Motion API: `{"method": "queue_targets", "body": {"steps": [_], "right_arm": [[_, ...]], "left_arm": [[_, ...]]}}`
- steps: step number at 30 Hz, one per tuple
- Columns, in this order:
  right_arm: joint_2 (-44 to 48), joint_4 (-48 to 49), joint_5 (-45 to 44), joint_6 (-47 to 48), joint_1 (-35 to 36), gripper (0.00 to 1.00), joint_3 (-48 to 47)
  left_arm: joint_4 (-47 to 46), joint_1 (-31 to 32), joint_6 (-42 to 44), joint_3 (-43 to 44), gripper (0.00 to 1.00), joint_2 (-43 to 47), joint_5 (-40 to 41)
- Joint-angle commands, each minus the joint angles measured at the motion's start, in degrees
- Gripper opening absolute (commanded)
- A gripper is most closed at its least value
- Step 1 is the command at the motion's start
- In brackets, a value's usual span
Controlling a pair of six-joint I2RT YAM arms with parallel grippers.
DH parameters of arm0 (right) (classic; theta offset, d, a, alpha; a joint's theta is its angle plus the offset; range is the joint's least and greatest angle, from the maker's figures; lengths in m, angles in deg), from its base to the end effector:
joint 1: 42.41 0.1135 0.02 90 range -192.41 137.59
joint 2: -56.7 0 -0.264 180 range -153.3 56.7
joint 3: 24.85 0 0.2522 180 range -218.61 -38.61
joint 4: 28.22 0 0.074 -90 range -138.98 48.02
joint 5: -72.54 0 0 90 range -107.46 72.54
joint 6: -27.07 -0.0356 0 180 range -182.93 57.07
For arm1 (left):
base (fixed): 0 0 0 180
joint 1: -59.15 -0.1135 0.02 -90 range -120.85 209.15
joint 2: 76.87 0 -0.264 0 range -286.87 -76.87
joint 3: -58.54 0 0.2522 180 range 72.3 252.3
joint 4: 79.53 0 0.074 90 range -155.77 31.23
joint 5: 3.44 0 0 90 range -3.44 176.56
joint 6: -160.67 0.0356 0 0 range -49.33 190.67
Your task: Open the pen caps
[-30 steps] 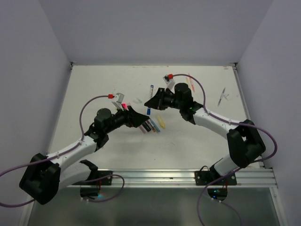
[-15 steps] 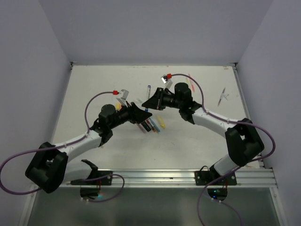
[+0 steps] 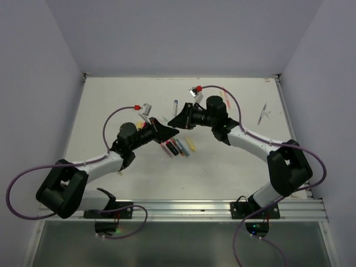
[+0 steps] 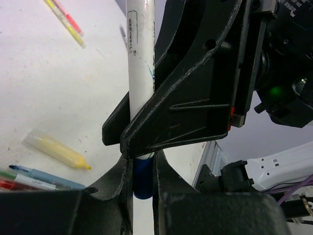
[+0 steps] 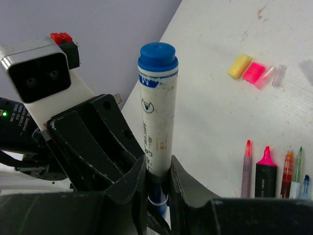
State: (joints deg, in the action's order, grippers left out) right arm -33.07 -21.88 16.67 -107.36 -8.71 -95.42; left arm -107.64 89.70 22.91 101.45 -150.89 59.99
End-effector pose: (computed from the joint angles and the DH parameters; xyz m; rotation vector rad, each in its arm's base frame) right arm 0.2867 0.2152 0.2715 -0.2954 2.0026 1.4568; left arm 0.2235 -0.1504 0.2315 0.1276 1.8137 -1.3879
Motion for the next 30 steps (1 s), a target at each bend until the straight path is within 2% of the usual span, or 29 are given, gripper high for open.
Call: {"method": "queue_targets", "body": {"steps": [1,3,6,8,13,18,24,28,30], "right_arm": [[0.83,-0.41,-3.27,6.79,-0.38,0.0,-3.92],[1.01,1.42,-2.32,7.51,-1.08,0.0,-3.65],[1.79,10.11,1.9,6.37,-2.14,0.0,-2.77],[2.15,10.93,2.87,6.46,-2.23,0.0,-3.38],[1.54,14.61,5.42,4.44,-2.14,0.0,-4.79],[0.57,18.56,5.6,1.8,-2.14,0.0,-4.71],[-1.54,29.1,8.58,-5.66,-2.23,0.0,-4.09],[-0.93,29.65,8.5,-6.55,-2.32,0.0,-4.71],[-0.58,29.39,8.06,-6.9,-2.49,0.0,-5.14]], "left_arm": [[-19.97,0.74,-6.51,-2.59,0.0,-2.79,-14.28],[-31.97,0.83,-10.83,-5.4,0.0,-3.5,-18.16],[-36.78,0.74,-14.02,-6.47,0.0,-2.54,-19.4],[-42.47,0.74,-16.47,-7.43,0.0,-2.18,-20.62],[-49.71,0.83,-19.29,-9.19,0.0,-0.87,-22.82],[-46.12,0.74,-16.49,-9.63,0.0,2.55,-24.76],[-50.33,0.74,-17.01,-11.3,0.0,6.6,-29.24],[-45.51,0.83,-13.95,-11.74,0.0,10.9,-30.12],[-37.8,0.83,-11.22,-11.48,0.0,14.07,-29.95]]}}
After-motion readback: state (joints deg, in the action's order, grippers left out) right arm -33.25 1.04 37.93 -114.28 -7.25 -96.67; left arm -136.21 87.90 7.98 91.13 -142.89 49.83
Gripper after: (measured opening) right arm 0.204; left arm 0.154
